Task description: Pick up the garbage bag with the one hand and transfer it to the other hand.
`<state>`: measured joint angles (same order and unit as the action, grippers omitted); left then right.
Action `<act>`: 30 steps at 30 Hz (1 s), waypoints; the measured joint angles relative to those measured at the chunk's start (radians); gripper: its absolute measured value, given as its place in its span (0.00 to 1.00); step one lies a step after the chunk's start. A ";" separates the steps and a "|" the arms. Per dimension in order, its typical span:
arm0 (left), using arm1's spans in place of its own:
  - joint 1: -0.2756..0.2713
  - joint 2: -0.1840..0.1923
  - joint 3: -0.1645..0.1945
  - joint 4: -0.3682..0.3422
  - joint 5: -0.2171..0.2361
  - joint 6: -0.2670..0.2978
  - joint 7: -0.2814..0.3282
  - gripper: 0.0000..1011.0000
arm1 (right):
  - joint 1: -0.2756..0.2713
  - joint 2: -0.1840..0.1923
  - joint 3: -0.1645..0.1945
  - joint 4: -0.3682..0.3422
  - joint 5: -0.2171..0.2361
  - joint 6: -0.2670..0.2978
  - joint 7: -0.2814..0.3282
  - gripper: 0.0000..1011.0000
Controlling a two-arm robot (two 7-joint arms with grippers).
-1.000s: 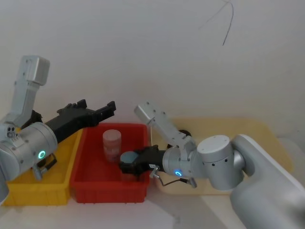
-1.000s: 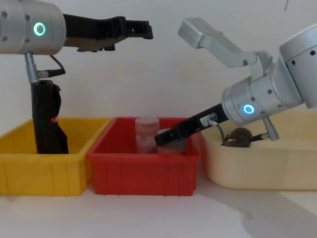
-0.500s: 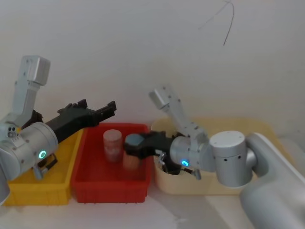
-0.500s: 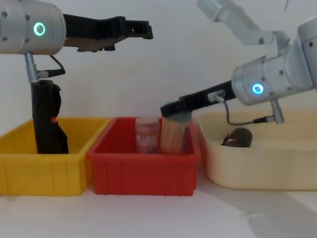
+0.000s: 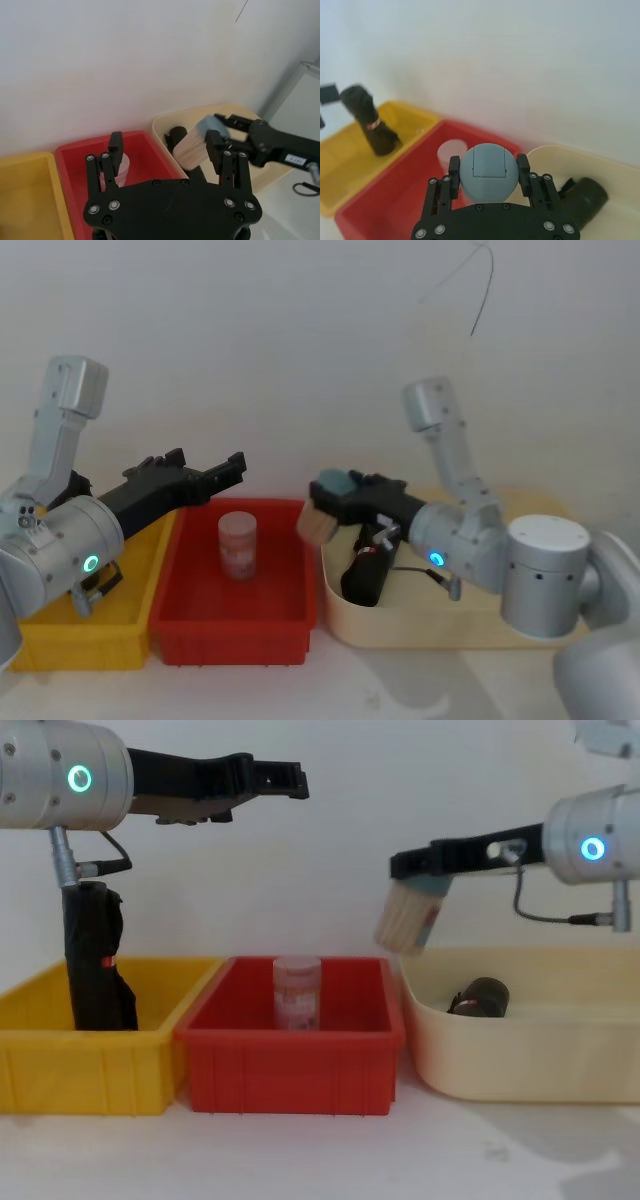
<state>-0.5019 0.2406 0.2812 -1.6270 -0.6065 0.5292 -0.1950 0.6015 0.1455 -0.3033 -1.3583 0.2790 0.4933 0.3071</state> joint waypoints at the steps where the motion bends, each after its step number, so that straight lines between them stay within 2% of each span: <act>1: 0.000 0.000 0.000 0.000 0.000 0.000 0.000 0.99 | 0.000 0.000 0.000 0.000 0.000 0.000 0.000 0.66; 5: 0.000 0.000 0.000 0.000 0.000 0.000 0.000 0.99 | -0.039 -0.007 0.060 -0.041 0.030 -0.019 -0.037 0.66; 8: 0.000 0.000 0.000 0.000 0.000 0.000 0.000 0.99 | -0.056 -0.011 0.087 -0.057 0.045 -0.029 -0.053 0.66; 10: 0.000 0.000 0.000 0.000 0.000 0.000 0.000 0.99 | -0.080 -0.018 0.127 -0.079 0.068 -0.045 -0.077 0.66; 12: 0.000 0.000 0.000 0.000 0.000 0.000 0.000 0.99 | -0.090 -0.021 0.145 -0.088 0.077 -0.055 -0.087 0.68; 15: 0.000 0.000 0.000 0.000 0.000 0.000 0.000 0.99 | -0.114 -0.028 0.179 -0.103 0.095 -0.081 -0.107 0.78; 17: 0.000 0.000 0.000 0.000 0.000 0.000 0.000 0.99 | -0.123 -0.030 0.194 -0.111 0.102 -0.099 -0.116 0.81; 18: 0.000 0.000 0.000 0.000 0.000 0.000 0.000 0.99 | -0.133 -0.031 0.206 -0.118 0.106 -0.114 -0.121 0.86; 21: 0.000 0.000 0.000 0.000 0.000 0.000 0.000 0.99 | -0.152 -0.031 0.222 -0.129 0.109 -0.146 -0.127 0.95; 24: 0.000 0.000 0.000 0.000 0.000 0.000 0.000 0.99 | -0.167 -0.027 0.226 -0.137 0.109 -0.170 -0.127 0.99; 30: 0.000 0.000 0.000 0.000 0.000 0.000 0.000 0.99 | -0.207 -0.006 0.221 -0.163 0.099 -0.238 -0.106 0.99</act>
<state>-0.5019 0.2407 0.2812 -1.6271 -0.6065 0.5292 -0.1950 0.3943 0.1390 -0.0827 -1.5217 0.3775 0.2555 0.2016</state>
